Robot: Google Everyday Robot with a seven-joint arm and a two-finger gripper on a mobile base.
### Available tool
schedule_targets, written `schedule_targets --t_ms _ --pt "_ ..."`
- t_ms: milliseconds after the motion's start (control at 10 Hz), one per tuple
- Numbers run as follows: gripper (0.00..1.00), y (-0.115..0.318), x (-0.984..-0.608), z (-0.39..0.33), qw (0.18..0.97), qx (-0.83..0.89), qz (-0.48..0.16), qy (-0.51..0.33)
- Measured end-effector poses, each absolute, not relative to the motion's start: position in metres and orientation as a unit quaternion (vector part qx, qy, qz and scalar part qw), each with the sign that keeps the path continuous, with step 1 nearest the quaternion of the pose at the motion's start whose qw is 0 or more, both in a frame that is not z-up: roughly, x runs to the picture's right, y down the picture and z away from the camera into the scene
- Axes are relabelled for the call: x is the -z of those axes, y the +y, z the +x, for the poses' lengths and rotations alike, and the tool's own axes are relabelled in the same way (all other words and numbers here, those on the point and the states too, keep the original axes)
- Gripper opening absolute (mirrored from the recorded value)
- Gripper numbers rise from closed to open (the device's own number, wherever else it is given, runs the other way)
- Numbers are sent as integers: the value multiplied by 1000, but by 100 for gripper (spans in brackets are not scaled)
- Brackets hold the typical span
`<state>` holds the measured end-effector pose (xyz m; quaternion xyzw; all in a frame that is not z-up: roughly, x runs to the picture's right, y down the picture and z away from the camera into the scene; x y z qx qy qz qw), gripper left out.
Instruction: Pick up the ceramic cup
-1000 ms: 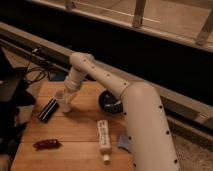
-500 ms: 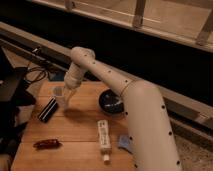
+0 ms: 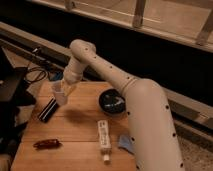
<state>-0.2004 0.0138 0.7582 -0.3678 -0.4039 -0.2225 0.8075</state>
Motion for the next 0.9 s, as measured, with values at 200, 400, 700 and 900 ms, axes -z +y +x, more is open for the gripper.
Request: schedule_targets --t_ms 200,400,700,900 --pt "2 7 -748 -200 808 224 -366 -405" --pt "2 4 -745 -191 809 221 -364 -405" --pt "2 -2 -737 -192 809 224 -360 -408" --pt "2 -4 -736 -189 811 222 -356 -407"
